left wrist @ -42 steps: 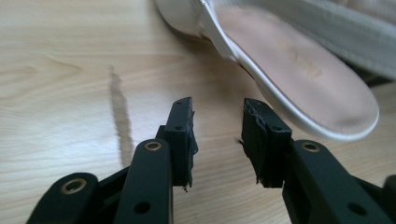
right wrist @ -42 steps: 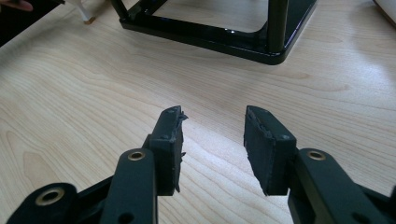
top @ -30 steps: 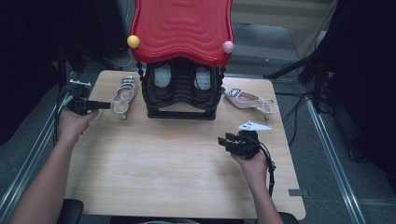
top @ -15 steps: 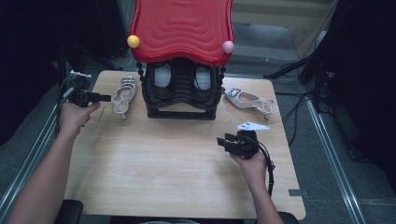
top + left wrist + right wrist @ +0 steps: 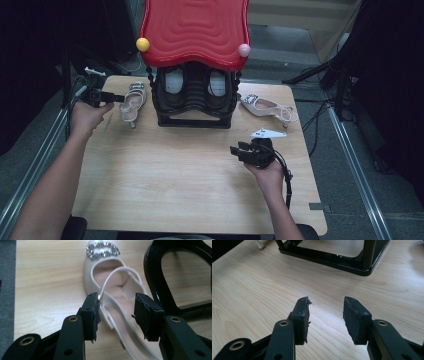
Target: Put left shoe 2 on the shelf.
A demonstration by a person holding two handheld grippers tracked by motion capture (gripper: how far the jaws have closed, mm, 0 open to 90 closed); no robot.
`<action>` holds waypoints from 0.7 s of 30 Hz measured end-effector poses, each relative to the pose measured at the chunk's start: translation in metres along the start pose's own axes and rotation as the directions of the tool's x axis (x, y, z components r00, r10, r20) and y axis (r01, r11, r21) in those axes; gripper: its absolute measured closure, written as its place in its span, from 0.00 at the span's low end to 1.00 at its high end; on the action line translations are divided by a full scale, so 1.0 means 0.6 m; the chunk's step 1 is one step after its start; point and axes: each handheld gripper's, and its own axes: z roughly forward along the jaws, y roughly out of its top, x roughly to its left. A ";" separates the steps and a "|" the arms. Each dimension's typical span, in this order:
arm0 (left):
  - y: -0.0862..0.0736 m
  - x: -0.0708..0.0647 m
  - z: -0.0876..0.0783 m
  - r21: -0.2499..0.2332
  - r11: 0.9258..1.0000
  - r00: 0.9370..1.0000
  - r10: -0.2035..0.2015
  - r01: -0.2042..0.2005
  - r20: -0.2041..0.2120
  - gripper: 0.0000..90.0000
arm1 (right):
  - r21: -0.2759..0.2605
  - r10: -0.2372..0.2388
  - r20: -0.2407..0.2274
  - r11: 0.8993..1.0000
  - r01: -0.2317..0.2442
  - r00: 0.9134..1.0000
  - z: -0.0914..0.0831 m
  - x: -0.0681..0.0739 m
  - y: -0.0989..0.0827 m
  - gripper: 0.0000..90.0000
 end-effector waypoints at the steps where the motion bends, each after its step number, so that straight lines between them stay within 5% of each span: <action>1: 0.005 -0.003 -0.001 0.013 1.000 1.000 0.015 -0.015 -0.007 0.60 | 0.001 -0.003 -0.002 1.000 0.003 1.000 0.001 0.000 0.001 0.64; 14: 0.010 0.001 0.056 0.005 0.999 0.997 -0.052 0.052 -0.066 0.60 | 0.016 -0.016 -0.020 1.000 0.017 1.000 0.012 0.006 0.006 0.64; 21: -0.003 0.006 0.079 0.043 0.998 0.997 -0.035 0.038 -0.068 0.60 | 0.018 -0.018 -0.020 1.000 0.018 1.000 0.013 0.007 0.005 0.64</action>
